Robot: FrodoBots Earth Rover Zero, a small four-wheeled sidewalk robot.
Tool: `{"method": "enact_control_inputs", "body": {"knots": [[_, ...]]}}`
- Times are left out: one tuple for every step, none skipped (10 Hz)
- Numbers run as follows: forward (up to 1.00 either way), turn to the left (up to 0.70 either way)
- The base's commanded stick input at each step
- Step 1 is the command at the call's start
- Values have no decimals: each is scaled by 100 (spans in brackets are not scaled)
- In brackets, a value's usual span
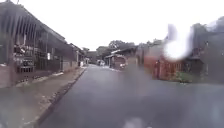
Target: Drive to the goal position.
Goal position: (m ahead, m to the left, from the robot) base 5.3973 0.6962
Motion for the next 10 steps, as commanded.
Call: {"method": "enact_control_inputs", "body": {"knots": [[70,0],[70,0],[70,0],[70,0],[70,0],[70,0],[70,0],[70,0],[70,0],[70,0]]}}
